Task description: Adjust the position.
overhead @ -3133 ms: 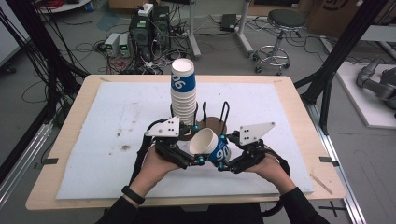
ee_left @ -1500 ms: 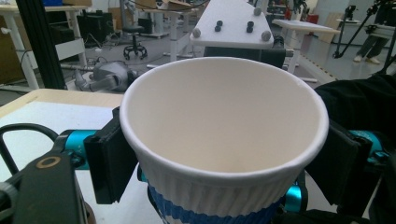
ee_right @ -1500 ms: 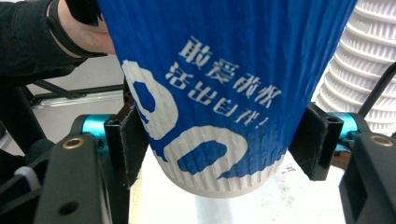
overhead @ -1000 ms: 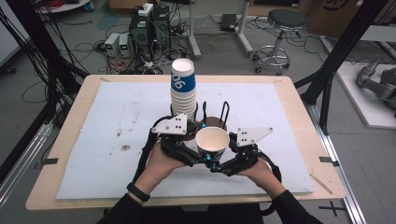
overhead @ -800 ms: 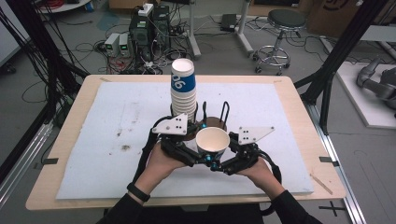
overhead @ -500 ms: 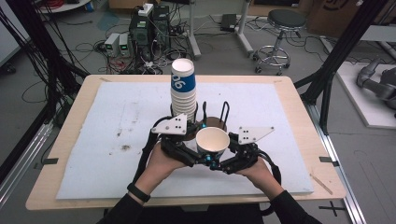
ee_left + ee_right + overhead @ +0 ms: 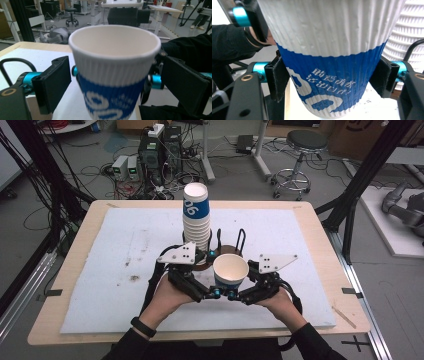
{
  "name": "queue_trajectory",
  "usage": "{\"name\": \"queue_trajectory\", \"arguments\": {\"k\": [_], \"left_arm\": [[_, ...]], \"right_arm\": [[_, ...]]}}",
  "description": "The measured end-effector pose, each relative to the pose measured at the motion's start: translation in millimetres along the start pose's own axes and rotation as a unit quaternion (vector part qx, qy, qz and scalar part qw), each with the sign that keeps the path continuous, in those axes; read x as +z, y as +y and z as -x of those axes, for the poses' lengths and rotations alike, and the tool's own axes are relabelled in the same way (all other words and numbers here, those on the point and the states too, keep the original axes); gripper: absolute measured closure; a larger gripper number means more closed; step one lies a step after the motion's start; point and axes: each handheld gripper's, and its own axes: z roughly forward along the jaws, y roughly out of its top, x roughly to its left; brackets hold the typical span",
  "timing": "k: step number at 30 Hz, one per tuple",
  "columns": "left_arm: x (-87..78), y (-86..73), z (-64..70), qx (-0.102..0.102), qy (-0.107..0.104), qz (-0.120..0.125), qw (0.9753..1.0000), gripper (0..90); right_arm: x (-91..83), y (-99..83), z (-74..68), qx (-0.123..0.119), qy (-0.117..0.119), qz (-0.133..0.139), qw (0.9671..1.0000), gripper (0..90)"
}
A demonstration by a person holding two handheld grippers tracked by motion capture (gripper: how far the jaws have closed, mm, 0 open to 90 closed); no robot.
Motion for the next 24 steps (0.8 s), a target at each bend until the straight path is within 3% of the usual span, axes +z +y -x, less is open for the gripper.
{"name": "queue_trajectory", "arguments": {"k": [10, 18, 24], "left_arm": [[-7.1, -13.4, -0.9, -0.005, 0.011, 0.000, 0.9999, 9.3], [8.6, -27.1, 1.0, -0.012, 0.017, -0.021, 0.9996, 9.6], [20.8, -34.8, 2.8, -0.015, 0.023, -0.017, 0.9995, 10.7]], "right_arm": [[-11.1, 3.6, 2.9, 0.007, -0.011, 0.019, 0.9997, 26.9], [-14.3, 5.3, 3.1, 0.009, -0.013, 0.027, 0.9995, 26.9], [-12.8, 5.9, 1.4, 0.011, -0.011, 0.029, 0.9994, 26.9]]}}
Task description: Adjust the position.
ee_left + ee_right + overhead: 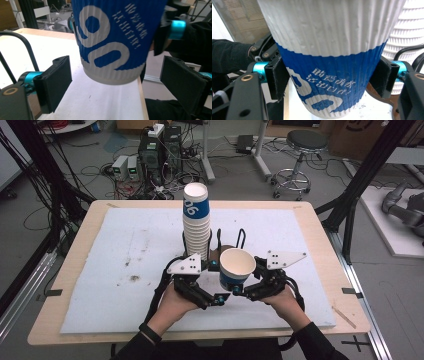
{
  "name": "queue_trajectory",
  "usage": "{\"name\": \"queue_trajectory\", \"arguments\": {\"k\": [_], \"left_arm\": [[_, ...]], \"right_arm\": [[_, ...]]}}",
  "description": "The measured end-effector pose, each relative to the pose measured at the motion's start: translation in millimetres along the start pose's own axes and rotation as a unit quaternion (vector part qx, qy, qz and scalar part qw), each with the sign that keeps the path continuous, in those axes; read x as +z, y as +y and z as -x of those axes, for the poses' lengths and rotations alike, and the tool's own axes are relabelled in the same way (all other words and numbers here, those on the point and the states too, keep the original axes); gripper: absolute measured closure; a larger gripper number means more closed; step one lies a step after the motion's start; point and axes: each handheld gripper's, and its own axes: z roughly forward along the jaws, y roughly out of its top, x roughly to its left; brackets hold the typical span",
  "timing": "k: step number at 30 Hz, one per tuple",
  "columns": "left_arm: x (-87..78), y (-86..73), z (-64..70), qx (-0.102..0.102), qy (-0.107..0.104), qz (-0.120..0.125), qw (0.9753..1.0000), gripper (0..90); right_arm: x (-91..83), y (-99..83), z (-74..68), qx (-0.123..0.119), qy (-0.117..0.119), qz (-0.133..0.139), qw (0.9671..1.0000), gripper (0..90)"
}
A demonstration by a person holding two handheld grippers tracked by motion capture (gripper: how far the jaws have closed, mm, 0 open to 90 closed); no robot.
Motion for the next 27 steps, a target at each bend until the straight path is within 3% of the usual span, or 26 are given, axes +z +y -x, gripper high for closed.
{"name": "queue_trajectory", "arguments": {"k": [10, 14, 21, 27], "left_arm": [[9.1, -3.9, 0.6, -0.003, -0.006, 0.006, 1.0000, 19.1], [9.8, -5.3, 1.3, 0.001, -0.003, 0.004, 1.0000, 29.3], [8.8, -6.8, 0.1, -0.004, -0.005, 0.008, 0.9999, 30.6], [9.1, -8.4, -1.1, -0.007, -0.009, 0.007, 0.9999, 30.7]], "right_arm": [[4.3, -0.2, -2.1, -0.004, 0.005, -0.003, 1.0000, 26.9], [5.6, -0.5, -2.9, -0.004, 0.009, -0.006, 0.9999, 26.9], [6.2, -1.0, -2.4, -0.006, 0.007, -0.006, 0.9999, 26.4], [6.2, 0.3, -3.0, 0.002, 0.013, -0.008, 0.9999, 19.7]]}}
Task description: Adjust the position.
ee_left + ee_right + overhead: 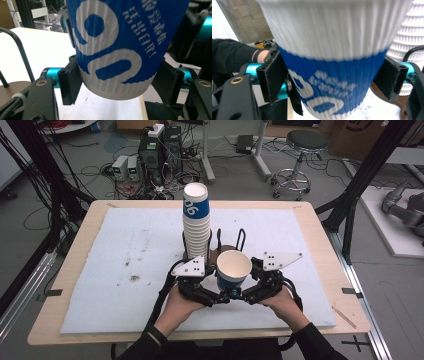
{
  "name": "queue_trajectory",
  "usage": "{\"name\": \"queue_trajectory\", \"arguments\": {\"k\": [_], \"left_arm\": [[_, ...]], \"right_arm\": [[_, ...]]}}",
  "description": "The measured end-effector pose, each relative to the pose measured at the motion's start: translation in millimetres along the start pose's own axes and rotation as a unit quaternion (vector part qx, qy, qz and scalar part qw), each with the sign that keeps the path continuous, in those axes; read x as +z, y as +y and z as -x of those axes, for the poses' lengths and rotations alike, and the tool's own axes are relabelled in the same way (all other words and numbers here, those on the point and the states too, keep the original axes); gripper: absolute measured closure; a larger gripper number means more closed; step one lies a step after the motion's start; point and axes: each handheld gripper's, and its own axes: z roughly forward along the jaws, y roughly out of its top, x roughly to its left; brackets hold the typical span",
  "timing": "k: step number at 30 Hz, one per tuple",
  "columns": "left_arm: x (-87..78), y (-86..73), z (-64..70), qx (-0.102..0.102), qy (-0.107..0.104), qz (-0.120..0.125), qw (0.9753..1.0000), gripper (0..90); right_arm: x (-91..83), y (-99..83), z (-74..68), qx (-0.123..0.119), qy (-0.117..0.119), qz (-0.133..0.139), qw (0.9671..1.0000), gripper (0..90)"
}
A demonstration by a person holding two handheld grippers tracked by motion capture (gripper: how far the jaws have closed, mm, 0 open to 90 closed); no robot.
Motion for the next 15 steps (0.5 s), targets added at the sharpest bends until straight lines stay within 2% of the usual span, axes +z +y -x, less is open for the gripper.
{"name": "queue_trajectory", "arguments": {"k": [5, 8, 15], "left_arm": [[0.0, -1.0, -0.6, 0.000, 0.000, -0.006, 1.0000, 30.8], [1.7, -2.6, -0.6, -0.002, -0.002, -0.009, 1.0000, 30.9], [2.9, -3.6, -0.7, 0.000, -0.004, -0.012, 0.9999, 30.9]], "right_arm": [[-4.0, 4.9, -1.2, -0.005, -0.005, 0.018, 0.9998, 17.6], [-7.9, 7.9, -2.1, 0.001, -0.007, 0.036, 0.9993, 17.7], [-10.4, 9.0, -2.5, -0.003, -0.015, 0.047, 0.9988, 19.9]]}}
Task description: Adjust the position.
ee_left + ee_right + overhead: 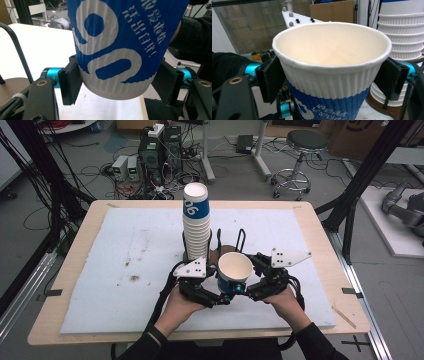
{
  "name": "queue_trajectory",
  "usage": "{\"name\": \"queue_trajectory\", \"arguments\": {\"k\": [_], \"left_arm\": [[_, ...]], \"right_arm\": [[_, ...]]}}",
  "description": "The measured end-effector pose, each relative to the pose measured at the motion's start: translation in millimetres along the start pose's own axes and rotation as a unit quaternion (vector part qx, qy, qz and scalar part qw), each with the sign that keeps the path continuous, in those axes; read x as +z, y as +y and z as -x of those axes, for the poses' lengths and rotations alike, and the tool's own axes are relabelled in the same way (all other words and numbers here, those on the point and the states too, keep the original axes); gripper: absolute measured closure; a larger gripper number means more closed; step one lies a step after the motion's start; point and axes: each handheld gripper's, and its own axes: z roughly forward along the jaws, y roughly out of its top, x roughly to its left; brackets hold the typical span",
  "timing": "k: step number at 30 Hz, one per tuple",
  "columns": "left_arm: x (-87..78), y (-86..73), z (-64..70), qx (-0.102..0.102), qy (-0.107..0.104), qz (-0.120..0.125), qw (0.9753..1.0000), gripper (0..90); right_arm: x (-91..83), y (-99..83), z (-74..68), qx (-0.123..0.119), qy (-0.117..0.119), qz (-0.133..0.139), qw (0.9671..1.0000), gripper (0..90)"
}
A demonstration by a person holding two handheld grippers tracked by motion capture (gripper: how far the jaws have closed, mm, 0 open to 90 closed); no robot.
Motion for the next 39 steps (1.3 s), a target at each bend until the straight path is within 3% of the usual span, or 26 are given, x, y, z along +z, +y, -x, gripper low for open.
{"name": "queue_trajectory", "arguments": {"k": [4, 7, 22, 26, 39], "left_arm": [[0.0, 0.2, 0.4, 0.000, -0.001, 0.004, 1.0000, 30.2], [-0.6, 1.5, 0.3, -0.009, 0.002, 0.023, 0.9997, 19.4], [3.9, 3.7, 0.3, -0.009, 0.007, 0.026, 0.9996, 19.4], [2.1, 4.4, 0.9, -0.002, 0.006, 0.028, 0.9996, 28.8], [1.7, 3.5, 1.3, 0.006, 0.007, 0.028, 0.9996, 29.2]], "right_arm": [[-0.3, 0.2, -0.8, -0.005, 0.001, 0.000, 1.0000, 22.1], [-0.2, 0.4, -1.3, -0.011, -0.003, 0.001, 0.9999, 23.2], [1.9, -0.3, -2.1, -0.010, -0.002, -0.004, 0.9999, 23.9], [2.7, -0.4, -2.4, -0.012, -0.006, -0.005, 0.9999, 23.9], [2.4, 1.9, -1.4, -0.002, 0.006, -0.006, 1.0000, 18.0]]}}
